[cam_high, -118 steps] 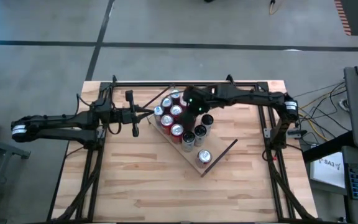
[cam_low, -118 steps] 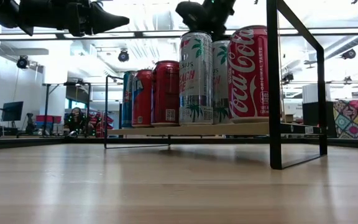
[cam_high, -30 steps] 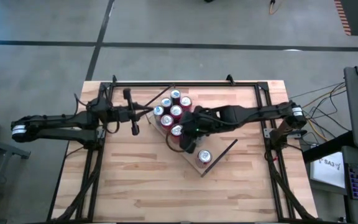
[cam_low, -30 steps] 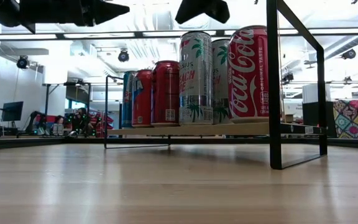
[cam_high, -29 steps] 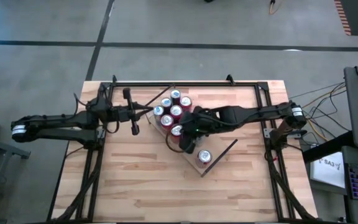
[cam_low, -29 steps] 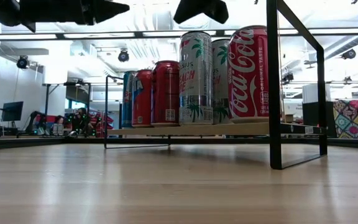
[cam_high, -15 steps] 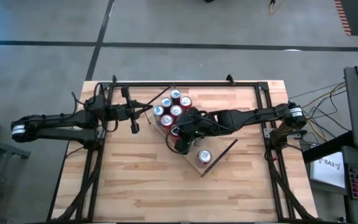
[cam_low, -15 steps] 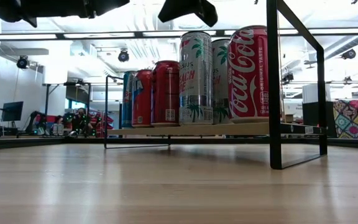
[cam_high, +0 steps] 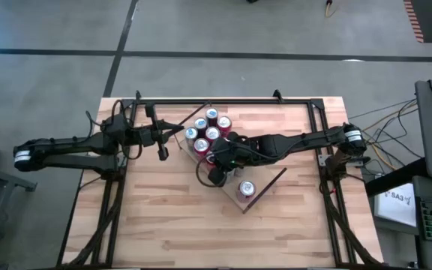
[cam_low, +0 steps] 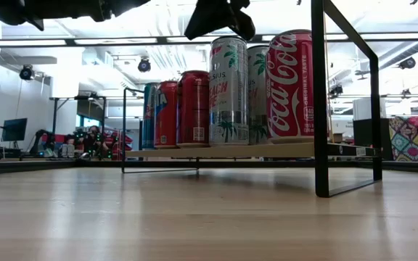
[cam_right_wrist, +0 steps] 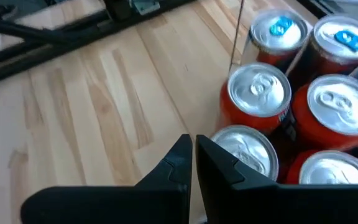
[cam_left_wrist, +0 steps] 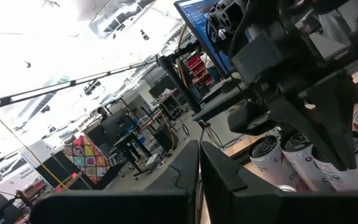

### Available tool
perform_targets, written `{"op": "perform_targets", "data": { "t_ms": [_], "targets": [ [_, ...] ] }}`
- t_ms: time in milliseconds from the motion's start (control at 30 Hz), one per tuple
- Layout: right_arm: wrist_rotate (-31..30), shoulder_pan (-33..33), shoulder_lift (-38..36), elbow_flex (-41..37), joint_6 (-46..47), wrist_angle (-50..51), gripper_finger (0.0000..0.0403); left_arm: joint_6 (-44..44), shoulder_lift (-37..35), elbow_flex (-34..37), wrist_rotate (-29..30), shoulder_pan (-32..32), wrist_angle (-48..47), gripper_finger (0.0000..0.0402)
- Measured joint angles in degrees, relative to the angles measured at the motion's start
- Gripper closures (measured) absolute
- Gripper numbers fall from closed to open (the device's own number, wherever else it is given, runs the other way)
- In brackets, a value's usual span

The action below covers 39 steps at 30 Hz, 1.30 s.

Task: Place canned beverage on shelf
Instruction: Adjust the pink soda can

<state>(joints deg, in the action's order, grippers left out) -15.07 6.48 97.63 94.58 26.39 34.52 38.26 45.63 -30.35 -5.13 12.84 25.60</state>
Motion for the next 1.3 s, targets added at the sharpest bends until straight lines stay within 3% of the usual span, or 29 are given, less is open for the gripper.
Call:
{"op": "perform_targets", "data": {
  "t_ms": [300,567,733,867,1300],
  "targets": [
    [0.0,0.0,0.0,0.2,-0.2,1.2,0.0390,0.0,0.2,0.0,0.0,0.0,0.2,0.0402],
    [0.2,1.3,-2.7,0.2,-6.7,1.6,0.0390,-1.2,0.4,0.0,-0.7,-0.1,0.1,0.0402],
    [0.0,2.7,-6.9,-1.0,-11.8,1.4,0.0390,-2.9,1.0,0.0,-10.4,-0.5,0.4,0.0402],
    [0.0,3.8,-10.1,-4.1,-15.5,-1.9,0.0390,-5.2,1.0,0.0,-16.8,-1.5,1.6,0.0402],
    [-0.1,5.6,-18.0,-20.5,-21.9,-16.1,0.0390,-22.0,4.7,0.0,-16.9,-5.9,2.3,0.0402]
  ]
}}
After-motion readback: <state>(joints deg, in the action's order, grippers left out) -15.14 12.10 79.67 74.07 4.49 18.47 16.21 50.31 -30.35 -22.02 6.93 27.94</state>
